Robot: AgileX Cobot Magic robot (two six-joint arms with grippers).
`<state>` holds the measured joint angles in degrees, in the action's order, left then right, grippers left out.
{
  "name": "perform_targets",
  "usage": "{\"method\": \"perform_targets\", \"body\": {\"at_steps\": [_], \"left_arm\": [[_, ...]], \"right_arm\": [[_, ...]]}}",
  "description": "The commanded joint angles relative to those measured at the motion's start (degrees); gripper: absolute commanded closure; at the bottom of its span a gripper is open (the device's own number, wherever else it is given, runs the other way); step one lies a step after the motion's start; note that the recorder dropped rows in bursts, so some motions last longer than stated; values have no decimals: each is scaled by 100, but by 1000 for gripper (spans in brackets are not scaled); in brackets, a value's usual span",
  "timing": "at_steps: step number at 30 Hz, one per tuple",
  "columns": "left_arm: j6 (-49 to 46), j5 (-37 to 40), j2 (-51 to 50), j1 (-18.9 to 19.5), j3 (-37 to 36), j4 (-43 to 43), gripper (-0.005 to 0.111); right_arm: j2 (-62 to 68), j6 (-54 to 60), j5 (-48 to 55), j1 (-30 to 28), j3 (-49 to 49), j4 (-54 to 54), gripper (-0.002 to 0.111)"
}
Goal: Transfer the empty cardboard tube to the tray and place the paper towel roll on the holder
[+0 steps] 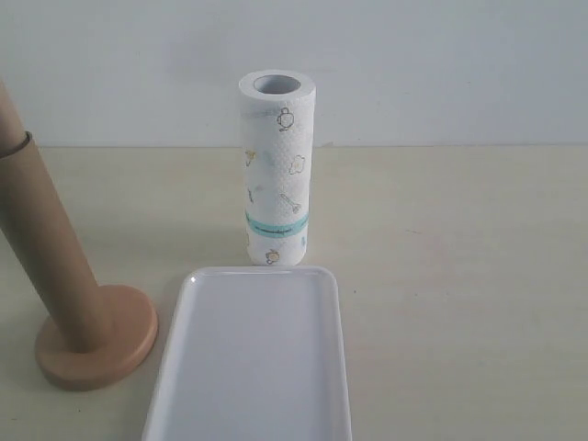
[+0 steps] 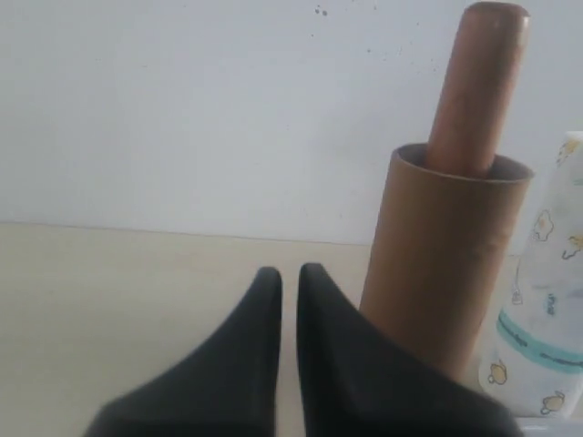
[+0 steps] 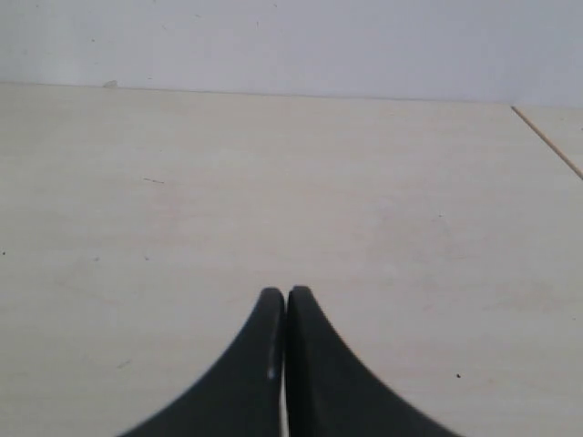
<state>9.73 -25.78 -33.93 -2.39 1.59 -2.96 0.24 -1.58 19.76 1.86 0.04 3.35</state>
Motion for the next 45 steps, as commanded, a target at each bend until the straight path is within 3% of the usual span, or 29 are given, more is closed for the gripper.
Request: {"method": "perform_targets", "body": {"at_steps": [1,3,6,11,15,20,30,38,45], "left_arm": [[799,58,-18,-17,27,-1090,100],[1569,-233,-18,-30,27,-2196,95],[2267,-640,-18,-30,27,-3522,76],[2388,-557,-18,-30,27,-3143,33],[2506,-596,-18,-30,27,-2537,19],[2971,-596,-18,-30,27,-2511,18],[2453,-537,-242,-30,27,-2548,18],[1698,-1938,-1597,-30,38,-2429,18],[1057,-2643,-2862,-30,202,-1593,18]], "right_arm": [[-24,26,-23,-20,-4,0,109],[-24,26,-23,-20,-4,0,109],[-24,26,-23,-20,-4,0,109],[-24,26,-23,-20,-4,0,109],[-24,26,-23,-20,-4,0,109],[-24,26,-33,-20,-4,0,109],[-24,26,-33,-20,-4,0,109],[-24,26,-33,-20,-4,0,109],[-24,26,-33,-20,-4,0,109]]}}
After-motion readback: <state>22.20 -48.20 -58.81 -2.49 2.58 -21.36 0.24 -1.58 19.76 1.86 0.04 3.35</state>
